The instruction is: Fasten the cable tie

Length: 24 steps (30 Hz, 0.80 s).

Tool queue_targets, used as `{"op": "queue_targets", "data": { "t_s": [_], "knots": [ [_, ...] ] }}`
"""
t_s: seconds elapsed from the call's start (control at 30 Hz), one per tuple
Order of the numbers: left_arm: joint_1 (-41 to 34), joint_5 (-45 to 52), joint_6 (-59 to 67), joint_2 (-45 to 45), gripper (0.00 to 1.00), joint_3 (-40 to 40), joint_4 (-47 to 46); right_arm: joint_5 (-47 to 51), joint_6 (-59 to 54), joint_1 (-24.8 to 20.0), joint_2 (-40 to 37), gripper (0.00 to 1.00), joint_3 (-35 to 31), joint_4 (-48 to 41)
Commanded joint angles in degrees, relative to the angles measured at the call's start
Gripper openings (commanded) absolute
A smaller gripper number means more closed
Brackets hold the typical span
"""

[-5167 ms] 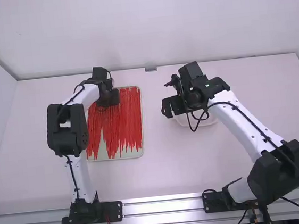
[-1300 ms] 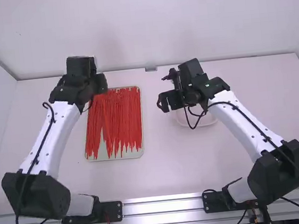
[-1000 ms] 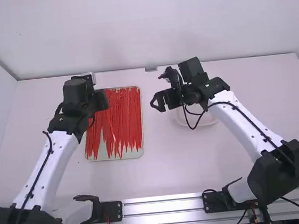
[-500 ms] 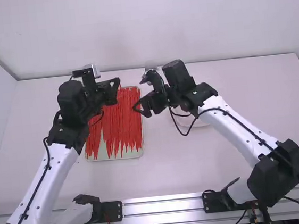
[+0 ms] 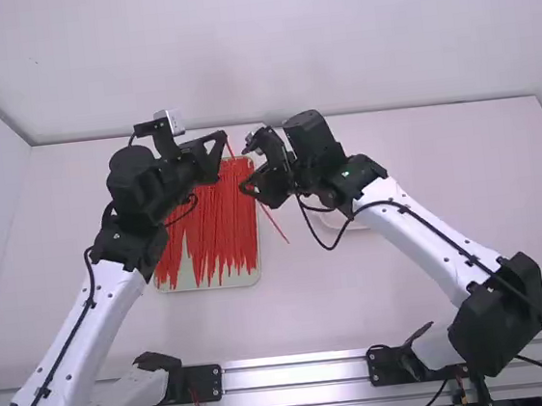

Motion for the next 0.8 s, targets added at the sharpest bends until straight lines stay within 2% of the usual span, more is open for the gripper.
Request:
{"op": "queue_targets", "data": {
  "t_s": [0.0, 0.07, 0.23, 0.27, 0.3, 0.4, 0.5, 0.53, 0.7, 0.77],
  "knots": [
    [-0.44, 0.00, -1.22, -0.59, 0.02, -0.22, 0.87, 0.02, 0.59, -0.15, 0.39, 0.10, 1.75, 0.48],
    [-0.26, 0.00, -1.25, -0.59, 0.02, -0.22, 1.18, 0.02, 0.48, -0.15, 0.39, 0.00, 1.75, 0.70],
    [-0.02, -0.24, -1.18, -0.59, 0.03, -0.22, 1.22, -0.02, -0.09, -0.15, 0.39, 0.00, 1.75, 0.85],
    [-0.02, -0.24, -0.85, -0.59, 0.05, -0.24, 1.27, -0.04, -0.52, -0.15, 0.39, 0.00, 1.75, 0.85],
    [0.00, -0.22, 0.48, -0.59, 0.15, -0.22, 1.46, 0.02, -1.14, -0.13, 0.39, 0.00, 1.75, 0.85],
    [0.50, -0.22, 2.25, -0.59, 0.21, -0.22, 1.66, 0.00, -2.86, -0.63, 0.37, 0.00, 1.77, 0.79],
    [2.54, 0.11, 1.84, -1.36, 0.23, -0.22, 1.36, -0.20, -3.39, -2.49, 0.35, 0.00, 1.77, 0.46],
    [3.96, 0.92, 1.90, -1.99, 0.28, -0.22, 1.20, -1.27, -3.56, -3.93, 0.11, 0.00, 1.77, 0.39],
    [9.92, 11.65, 5.20, -2.67, 0.51, -0.22, 5.35, -10.12, -5.60, -9.33, -0.98, 0.00, 1.79, 1.84],
    [12.09, 15.72, 5.25, -2.67, 0.56, -0.22, 7.61, -14.12, -6.01, -11.30, -1.40, 0.00, 1.79, 3.43]
  ]
}}
